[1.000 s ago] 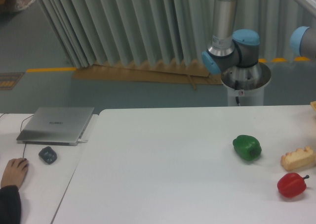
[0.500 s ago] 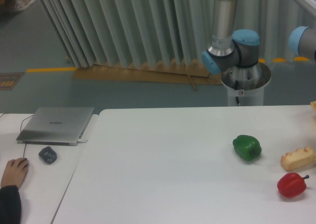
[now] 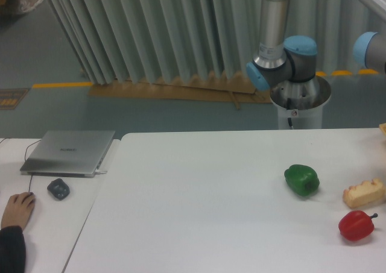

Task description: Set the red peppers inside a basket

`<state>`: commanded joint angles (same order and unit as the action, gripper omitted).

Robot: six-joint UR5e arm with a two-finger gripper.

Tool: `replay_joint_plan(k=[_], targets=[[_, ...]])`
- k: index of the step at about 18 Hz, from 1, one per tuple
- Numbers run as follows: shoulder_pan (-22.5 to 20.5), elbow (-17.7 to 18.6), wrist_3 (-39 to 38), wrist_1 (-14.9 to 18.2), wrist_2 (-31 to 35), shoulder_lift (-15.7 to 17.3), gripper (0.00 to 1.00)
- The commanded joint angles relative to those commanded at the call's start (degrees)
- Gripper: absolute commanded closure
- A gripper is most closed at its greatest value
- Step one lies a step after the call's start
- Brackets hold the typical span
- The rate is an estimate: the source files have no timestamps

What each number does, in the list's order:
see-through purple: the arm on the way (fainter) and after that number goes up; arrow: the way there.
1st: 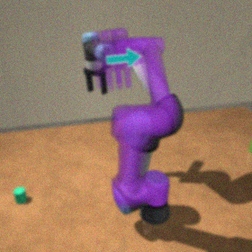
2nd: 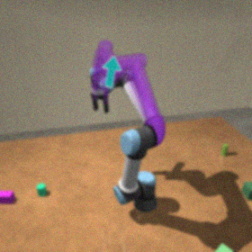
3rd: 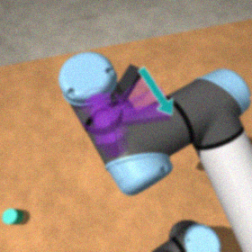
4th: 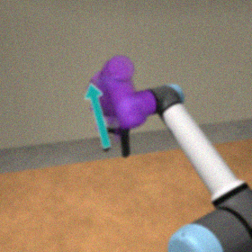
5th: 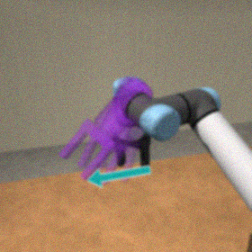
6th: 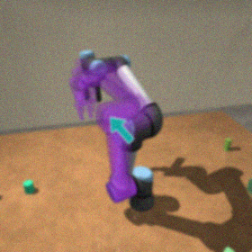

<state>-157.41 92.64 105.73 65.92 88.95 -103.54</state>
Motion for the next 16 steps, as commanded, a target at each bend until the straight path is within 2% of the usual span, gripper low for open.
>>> replay_joint_plan(k=[16], targets=[[-0.4, 0.2, -1.1, 0.2, 0.0, 0.0, 0.0]])
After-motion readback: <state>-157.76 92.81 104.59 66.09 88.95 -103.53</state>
